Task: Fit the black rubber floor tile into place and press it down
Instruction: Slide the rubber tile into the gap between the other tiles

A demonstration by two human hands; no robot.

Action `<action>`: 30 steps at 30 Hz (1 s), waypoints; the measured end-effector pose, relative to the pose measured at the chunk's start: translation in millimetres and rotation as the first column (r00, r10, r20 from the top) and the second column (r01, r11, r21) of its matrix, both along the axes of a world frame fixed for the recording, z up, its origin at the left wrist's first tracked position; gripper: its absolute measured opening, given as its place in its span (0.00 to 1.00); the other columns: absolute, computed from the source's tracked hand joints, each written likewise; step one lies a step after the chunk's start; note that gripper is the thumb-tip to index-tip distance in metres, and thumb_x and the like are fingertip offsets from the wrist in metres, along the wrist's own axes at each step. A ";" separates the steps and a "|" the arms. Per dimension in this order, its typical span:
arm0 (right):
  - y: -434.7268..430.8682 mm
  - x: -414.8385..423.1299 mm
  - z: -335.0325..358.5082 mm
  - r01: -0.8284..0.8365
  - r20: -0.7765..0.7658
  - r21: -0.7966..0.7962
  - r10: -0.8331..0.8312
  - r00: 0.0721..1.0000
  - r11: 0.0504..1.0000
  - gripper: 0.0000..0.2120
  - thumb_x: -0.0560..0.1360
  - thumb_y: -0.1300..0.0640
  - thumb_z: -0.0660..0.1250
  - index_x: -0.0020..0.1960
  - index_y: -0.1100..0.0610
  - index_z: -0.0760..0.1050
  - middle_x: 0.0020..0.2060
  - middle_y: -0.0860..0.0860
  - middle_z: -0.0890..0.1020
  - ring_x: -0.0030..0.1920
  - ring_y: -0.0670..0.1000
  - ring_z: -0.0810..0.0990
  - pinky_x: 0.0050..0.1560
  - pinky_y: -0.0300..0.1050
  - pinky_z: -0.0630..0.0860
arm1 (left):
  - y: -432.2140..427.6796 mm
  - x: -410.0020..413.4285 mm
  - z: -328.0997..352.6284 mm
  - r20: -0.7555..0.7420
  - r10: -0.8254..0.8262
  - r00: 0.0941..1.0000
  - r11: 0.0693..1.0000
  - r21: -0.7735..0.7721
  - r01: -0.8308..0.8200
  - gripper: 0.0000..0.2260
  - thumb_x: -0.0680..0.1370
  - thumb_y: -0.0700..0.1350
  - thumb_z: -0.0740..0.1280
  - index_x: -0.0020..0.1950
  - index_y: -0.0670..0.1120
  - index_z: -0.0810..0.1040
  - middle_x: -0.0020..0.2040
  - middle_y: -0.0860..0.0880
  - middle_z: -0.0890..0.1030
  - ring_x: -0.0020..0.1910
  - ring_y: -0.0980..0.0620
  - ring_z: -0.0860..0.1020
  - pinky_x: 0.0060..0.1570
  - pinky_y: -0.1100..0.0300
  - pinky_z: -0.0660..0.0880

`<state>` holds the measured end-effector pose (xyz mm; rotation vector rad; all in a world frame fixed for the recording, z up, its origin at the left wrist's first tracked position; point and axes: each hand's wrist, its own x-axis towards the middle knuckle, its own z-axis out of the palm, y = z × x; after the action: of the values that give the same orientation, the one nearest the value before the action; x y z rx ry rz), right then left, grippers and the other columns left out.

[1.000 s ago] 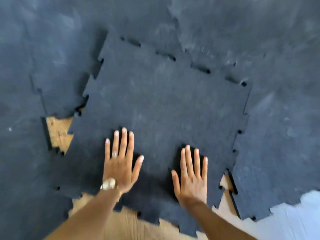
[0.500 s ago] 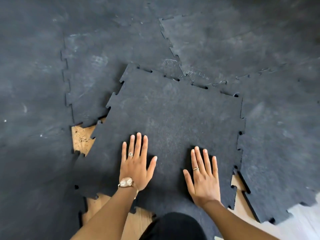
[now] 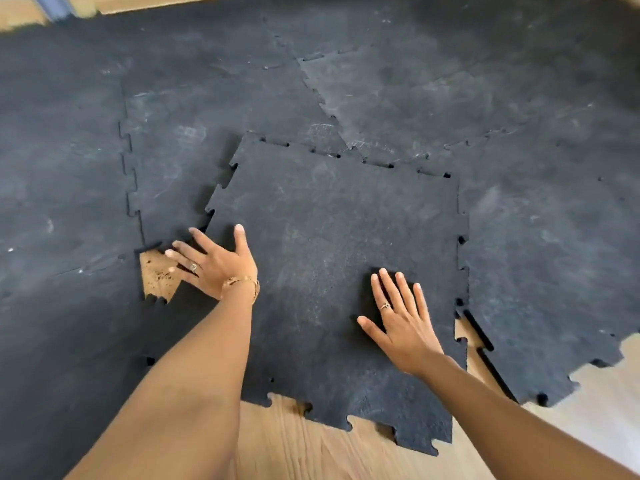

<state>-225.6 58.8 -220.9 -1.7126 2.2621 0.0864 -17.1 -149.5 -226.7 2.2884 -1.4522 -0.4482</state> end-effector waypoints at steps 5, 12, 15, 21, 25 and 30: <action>5.1 15.0 9.4 0.558 0.172 0.043 -0.556 0.813 0.829 0.63 0.56 0.17 0.52 0.73 0.48 0.24 0.71 0.61 0.24 0.70 0.62 0.21 0.67 0.63 0.25 | -3.2 -3.3 -7.1 0.116 -0.033 0.993 0.997 0.071 0.025 0.40 0.75 0.70 0.51 0.77 0.43 0.57 0.76 0.35 0.56 0.77 0.36 0.48 0.75 0.39 0.39; -10.9 16.8 27.3 0.751 0.200 0.086 -0.750 0.630 0.654 0.76 0.45 0.26 0.75 0.76 0.46 0.30 0.73 0.63 0.30 0.75 0.63 0.32 0.73 0.63 0.39 | -19.7 36.5 29.7 0.313 -0.294 0.903 0.954 0.156 0.256 0.39 0.72 0.72 0.58 0.63 0.38 0.69 0.63 0.36 0.70 0.63 0.35 0.68 0.60 0.43 0.66; -9.5 23.1 33.4 0.814 0.186 0.085 -0.812 0.554 0.575 0.78 0.44 0.28 0.77 0.77 0.51 0.33 0.74 0.67 0.37 0.75 0.67 0.45 0.75 0.57 0.46 | -34.0 48.4 56.9 0.278 -0.412 0.868 0.890 0.327 0.318 0.38 0.71 0.71 0.63 0.66 0.41 0.67 0.64 0.36 0.73 0.65 0.36 0.69 0.60 0.45 0.68; -3.7 14.7 52.9 0.799 0.121 0.124 -0.808 0.576 0.588 0.75 0.43 0.30 0.79 0.78 0.50 0.41 0.72 0.69 0.56 0.68 0.66 0.63 0.68 0.55 0.60 | -19.2 68.6 103.9 0.100 -0.469 0.878 0.779 0.515 0.358 0.40 0.68 0.68 0.70 0.69 0.42 0.67 0.66 0.39 0.73 0.65 0.39 0.72 0.60 0.49 0.72; 7.4 -9.1 65.9 0.839 0.237 0.053 -0.823 0.516 0.541 0.59 0.50 0.40 0.83 0.73 0.53 0.58 0.64 0.65 0.69 0.65 0.65 0.69 0.66 0.56 0.64 | 42.7 94.7 86.1 -0.003 -0.400 0.916 0.747 0.578 0.328 0.36 0.68 0.69 0.69 0.62 0.42 0.73 0.60 0.40 0.78 0.58 0.39 0.76 0.57 0.47 0.75; 7.1 -31.2 76.6 0.868 0.274 0.065 -0.845 0.459 0.492 0.56 0.54 0.42 0.83 0.73 0.56 0.58 0.64 0.65 0.73 0.66 0.65 0.69 0.65 0.57 0.64 | 99.0 103.8 69.0 -0.053 -0.330 0.942 0.814 0.490 0.312 0.32 0.72 0.68 0.65 0.60 0.41 0.73 0.57 0.40 0.77 0.56 0.37 0.76 0.54 0.46 0.75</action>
<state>-256.9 65.8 -144.3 -0.3406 2.6248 -0.4532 86.7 -50.6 -157.7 2.4227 -1.9374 -0.9882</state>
